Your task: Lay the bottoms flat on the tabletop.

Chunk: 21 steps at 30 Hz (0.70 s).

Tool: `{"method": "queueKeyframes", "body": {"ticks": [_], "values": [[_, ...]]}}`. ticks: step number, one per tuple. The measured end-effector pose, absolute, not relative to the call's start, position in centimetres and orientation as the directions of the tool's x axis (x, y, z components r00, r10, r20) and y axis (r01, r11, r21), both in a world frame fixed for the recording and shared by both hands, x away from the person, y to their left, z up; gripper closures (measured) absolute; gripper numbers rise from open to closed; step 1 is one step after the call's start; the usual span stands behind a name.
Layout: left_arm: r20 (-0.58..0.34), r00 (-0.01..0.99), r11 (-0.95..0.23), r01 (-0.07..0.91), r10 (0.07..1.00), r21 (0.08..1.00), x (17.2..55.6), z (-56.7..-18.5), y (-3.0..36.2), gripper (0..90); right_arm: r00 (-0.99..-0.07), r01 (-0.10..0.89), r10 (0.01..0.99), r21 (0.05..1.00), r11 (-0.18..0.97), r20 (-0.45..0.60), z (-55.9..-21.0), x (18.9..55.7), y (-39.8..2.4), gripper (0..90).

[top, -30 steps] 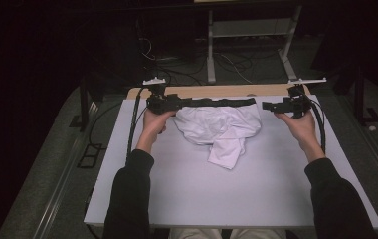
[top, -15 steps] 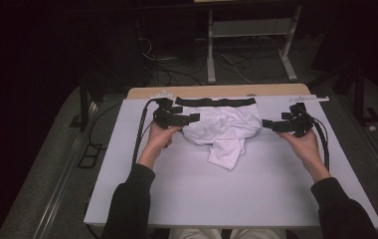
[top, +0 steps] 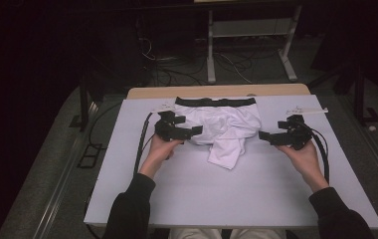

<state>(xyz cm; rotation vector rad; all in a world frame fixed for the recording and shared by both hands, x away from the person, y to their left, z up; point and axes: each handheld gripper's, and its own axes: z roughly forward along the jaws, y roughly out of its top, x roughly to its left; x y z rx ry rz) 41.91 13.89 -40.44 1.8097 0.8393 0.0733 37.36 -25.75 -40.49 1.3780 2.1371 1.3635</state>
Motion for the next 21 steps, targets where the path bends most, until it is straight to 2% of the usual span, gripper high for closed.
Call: {"method": "queueKeyframes", "body": {"ticks": [17,21], "values": [[-0.394,0.742,-0.233,0.584,0.543,0.778,40.2,-42.7,12.6,0.6,-0.502,0.604,0.812,0.793,0.083,0.297,-42.1,33.1,-24.9,0.0],[-0.408,0.754,-0.279,0.598,0.515,0.751,40.0,-43.6,11.9,7.1,-0.504,0.608,0.810,0.789,0.087,0.299,-42.1,32.5,-24.8,0.0]]}}
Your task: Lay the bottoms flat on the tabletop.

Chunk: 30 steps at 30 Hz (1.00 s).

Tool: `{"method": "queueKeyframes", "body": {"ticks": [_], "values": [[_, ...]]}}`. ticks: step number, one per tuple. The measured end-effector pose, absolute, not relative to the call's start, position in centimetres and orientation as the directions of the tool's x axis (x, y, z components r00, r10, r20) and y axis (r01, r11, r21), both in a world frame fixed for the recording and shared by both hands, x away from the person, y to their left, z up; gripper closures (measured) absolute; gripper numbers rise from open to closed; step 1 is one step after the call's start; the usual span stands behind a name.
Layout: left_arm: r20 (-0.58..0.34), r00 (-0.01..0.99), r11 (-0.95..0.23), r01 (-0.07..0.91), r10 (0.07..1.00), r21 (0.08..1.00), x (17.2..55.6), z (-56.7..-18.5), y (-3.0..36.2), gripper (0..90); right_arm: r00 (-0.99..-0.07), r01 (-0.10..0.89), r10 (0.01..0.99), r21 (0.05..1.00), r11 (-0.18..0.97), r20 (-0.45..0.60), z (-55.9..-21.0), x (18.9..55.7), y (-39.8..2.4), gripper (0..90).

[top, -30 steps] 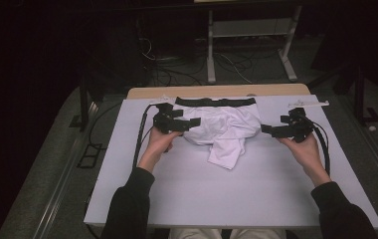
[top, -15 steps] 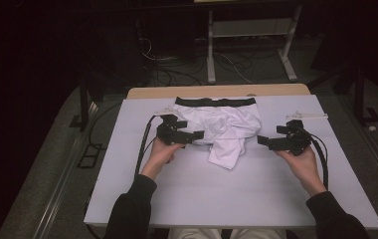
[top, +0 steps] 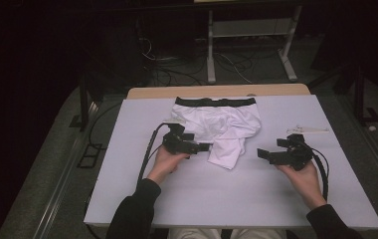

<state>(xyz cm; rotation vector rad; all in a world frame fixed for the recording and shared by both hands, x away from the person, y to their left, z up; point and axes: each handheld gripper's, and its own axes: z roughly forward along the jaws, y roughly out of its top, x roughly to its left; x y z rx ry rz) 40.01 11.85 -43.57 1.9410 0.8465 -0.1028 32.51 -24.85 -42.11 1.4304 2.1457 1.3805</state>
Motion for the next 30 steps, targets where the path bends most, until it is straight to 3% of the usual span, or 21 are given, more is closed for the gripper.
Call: {"method": "queueKeyframes", "body": {"ticks": [5,11,17,24,30], "values": [[-0.367,0.780,-0.376,0.584,0.507,0.720,39.6,-44.4,10.8,17.1,-0.511,0.602,0.805,0.794,0.086,0.301,-41.9,32.1,-24.7,0.0],[-0.352,0.795,-0.453,0.581,0.495,0.676,39.8,-45.1,10.1,46.5,-0.519,0.618,0.802,0.779,0.111,0.297,-42.3,32.3,-24.5,0.0],[-0.354,0.804,-0.473,0.575,0.478,0.667,40.0,-45.6,9.8,60.9,-0.519,0.619,0.802,0.777,0.114,0.295,-42.3,32.4,-24.4,0.0],[-0.356,0.828,-0.531,0.554,0.434,0.642,39.7,-45.6,8.6,87.6,-0.526,0.618,0.801,0.776,0.129,0.286,-42.3,32.4,-24.3,0.0],[-0.351,0.852,-0.543,0.519,0.389,0.660,39.0,-43.8,7.5,89.1,-0.524,0.617,0.807,0.775,0.140,0.271,-42.2,32.3,-24.5,0.0]]}}
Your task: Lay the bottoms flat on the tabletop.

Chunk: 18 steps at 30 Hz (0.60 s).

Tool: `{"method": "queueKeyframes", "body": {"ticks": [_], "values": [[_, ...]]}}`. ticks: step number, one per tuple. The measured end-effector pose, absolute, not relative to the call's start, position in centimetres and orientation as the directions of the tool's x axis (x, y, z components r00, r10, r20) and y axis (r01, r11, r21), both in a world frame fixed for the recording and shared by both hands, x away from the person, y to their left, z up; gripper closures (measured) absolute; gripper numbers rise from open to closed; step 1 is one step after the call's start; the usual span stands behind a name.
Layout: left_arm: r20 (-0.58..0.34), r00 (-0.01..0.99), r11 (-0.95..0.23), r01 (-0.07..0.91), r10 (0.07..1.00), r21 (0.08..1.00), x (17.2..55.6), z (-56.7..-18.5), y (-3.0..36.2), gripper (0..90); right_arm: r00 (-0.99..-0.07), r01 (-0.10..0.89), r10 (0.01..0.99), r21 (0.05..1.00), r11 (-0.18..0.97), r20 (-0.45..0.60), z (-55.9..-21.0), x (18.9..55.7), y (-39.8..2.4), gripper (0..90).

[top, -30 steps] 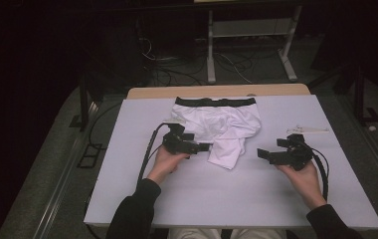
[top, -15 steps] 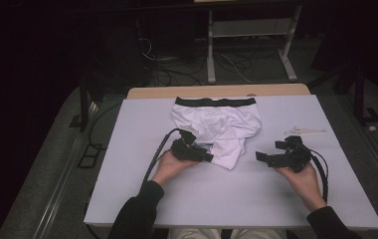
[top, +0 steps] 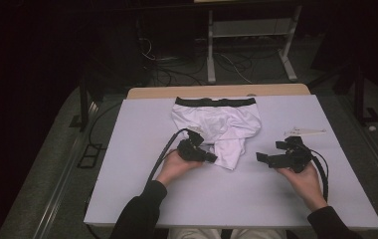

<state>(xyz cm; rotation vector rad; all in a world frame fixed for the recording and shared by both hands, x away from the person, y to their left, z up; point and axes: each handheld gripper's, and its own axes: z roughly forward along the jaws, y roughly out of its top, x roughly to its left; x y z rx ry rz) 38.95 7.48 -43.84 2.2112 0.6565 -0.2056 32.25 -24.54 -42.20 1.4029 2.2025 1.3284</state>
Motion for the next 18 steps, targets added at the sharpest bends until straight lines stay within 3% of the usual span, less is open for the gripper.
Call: {"method": "queueKeyframes", "body": {"ticks": [7,18], "values": [[-0.240,0.915,-0.587,0.394,0.325,0.707,36.9,-39.9,3.1,89.1,-0.513,0.618,0.814,0.775,0.130,0.272,-41.8,31.6,-25.3,0.0],[-0.230,0.947,-0.658,0.320,0.223,0.681,37.0,-38.6,-6.3,89.1,-0.448,0.626,0.832,0.779,0.031,0.327,-41.6,28.4,-29.9,0.0]]}}
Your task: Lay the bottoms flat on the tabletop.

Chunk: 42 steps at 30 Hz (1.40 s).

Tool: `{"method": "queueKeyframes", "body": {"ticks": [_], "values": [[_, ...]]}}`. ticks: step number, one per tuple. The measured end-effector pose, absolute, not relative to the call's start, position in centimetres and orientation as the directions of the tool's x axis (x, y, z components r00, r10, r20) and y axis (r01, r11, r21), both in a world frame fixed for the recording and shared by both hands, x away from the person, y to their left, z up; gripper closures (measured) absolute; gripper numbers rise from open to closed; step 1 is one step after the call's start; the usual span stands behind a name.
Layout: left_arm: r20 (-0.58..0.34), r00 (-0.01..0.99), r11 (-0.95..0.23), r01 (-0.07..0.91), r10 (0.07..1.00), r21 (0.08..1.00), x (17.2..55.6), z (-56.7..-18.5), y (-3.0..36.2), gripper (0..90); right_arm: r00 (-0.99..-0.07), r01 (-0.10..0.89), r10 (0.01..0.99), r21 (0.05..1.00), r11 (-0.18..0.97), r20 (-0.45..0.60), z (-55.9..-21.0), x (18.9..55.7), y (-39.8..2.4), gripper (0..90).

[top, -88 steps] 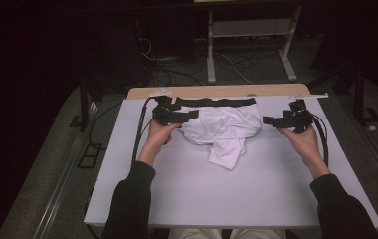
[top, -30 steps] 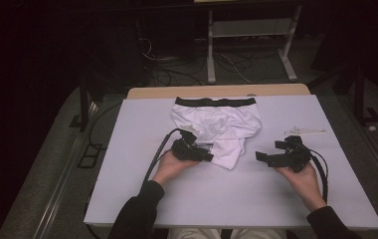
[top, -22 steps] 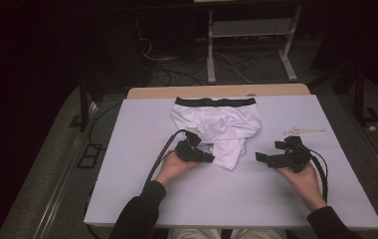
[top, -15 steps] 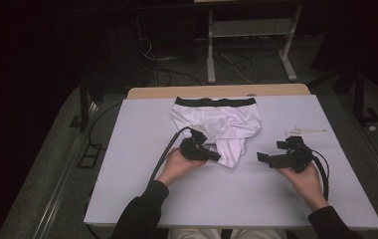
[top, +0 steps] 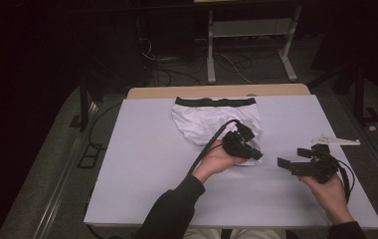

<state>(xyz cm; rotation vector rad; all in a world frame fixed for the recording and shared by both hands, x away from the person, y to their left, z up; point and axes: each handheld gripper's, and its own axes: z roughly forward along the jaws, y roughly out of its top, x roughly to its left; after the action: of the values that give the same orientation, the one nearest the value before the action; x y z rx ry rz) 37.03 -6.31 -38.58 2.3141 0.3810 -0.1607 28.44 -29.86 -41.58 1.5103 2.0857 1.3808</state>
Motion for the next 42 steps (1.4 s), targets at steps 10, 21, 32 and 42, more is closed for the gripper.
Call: {"method": "queueKeyframes", "body": {"ticks": [10,21,32,42], "values": [[-0.250,0.953,-0.680,0.297,0.169,0.671,38.1,-37.7,-12.4,89.1,-0.405,0.634,0.835,0.772,-0.037,0.372,-41.6,28.0,-32.7,0.0],[-0.407,0.886,-0.634,0.449,0.223,0.630,41.0,-43.4,-14.8,88.5,-0.391,0.659,0.852,0.752,-0.004,0.347,-42.3,29.2,-34.0,3.7],[-0.467,0.832,-0.504,0.554,0.300,0.663,41.6,-42.6,-12.0,46.2,-0.372,0.690,0.862,0.724,0.008,0.345,-43.2,29.8,-34.2,4.4],[-0.434,0.856,-0.506,0.517,0.282,0.691,39.7,-41.6,-8.0,37.4,-0.343,0.715,0.877,0.699,0.012,0.336,-44.0,30.9,-34.3,8.0]]}}
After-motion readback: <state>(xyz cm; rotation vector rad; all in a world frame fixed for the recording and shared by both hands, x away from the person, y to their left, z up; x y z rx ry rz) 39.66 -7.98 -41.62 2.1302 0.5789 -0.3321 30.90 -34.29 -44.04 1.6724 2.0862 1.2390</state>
